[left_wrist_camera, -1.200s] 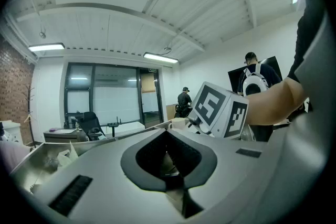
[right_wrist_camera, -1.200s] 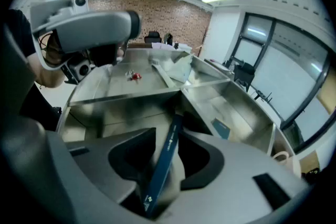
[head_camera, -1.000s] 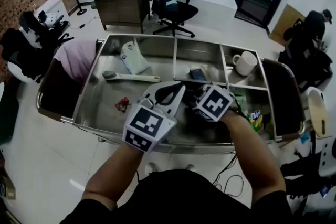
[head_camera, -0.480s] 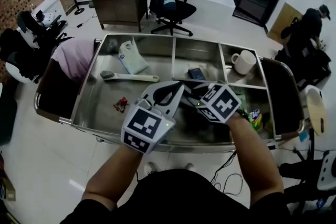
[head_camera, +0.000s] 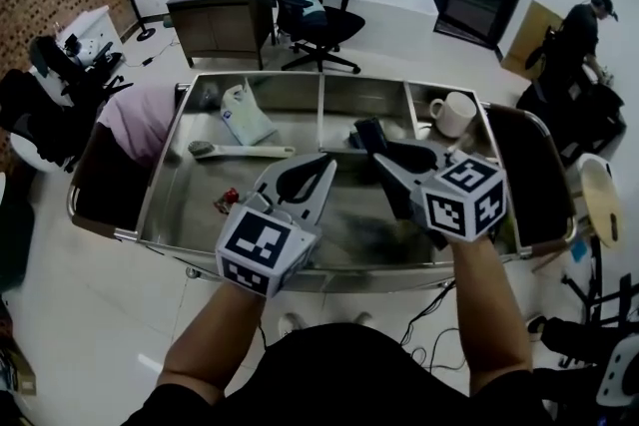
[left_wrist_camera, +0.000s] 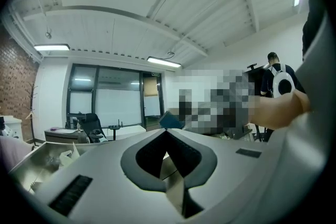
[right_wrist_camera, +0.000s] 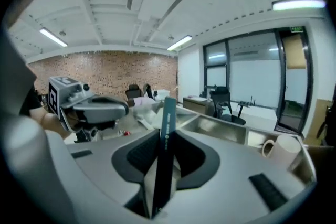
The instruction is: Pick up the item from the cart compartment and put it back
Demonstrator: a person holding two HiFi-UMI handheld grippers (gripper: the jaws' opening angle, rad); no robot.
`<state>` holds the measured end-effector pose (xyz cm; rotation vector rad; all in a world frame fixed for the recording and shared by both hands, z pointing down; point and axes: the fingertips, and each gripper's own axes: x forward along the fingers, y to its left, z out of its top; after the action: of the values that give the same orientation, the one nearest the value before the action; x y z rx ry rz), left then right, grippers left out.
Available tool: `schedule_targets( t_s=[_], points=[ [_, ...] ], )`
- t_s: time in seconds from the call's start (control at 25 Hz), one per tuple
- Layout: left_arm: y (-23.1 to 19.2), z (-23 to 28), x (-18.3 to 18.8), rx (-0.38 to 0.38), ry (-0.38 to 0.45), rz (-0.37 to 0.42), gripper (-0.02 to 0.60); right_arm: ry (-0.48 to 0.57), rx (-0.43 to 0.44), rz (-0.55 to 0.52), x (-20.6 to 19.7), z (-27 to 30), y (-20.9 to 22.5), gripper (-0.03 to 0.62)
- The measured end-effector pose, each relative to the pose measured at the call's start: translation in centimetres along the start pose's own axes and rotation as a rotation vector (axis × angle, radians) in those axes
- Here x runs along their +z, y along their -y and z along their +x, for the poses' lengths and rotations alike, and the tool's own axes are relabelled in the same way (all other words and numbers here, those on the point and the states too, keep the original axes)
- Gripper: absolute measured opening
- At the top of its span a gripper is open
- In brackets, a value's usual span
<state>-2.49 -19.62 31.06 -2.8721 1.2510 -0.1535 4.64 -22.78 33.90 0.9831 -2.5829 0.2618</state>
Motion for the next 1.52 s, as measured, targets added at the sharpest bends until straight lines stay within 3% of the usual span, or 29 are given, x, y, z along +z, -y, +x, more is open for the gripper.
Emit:
schedule_targets(
  t_s=[0.32,0.64,0.96,1.16,1.52],
  points=[
    [1.4,-1.3,1.9,-0.006,0.057,0.001,-0.002,0.444,-0.004,0.120,4.3,-7.6,-1.4,0.106],
    [3.1,-3.6,3.8,-0.023,0.131,-0.041,-0.002,0.602,-0.004,0.210,4.4,-12.9,-2.9,0.105],
    [5.5,-5.5,3.7,-0.051,0.157,-0.021,-0.002,0.621,-0.040,0.178,3.2,-16.2,-4.7,0.104],
    [7.0,-6.7,3.4,-0.072,0.145,-0.002,-0.002,0.608,-0.019,0.175,2.4,-17.8,-6.6,0.106],
    [7.7,-8.1,2.1,-0.072,0.129,-0.052,0.000,0.557,-0.026,0.163,-0.2,-17.8,-7.7,0.104]
  ],
)
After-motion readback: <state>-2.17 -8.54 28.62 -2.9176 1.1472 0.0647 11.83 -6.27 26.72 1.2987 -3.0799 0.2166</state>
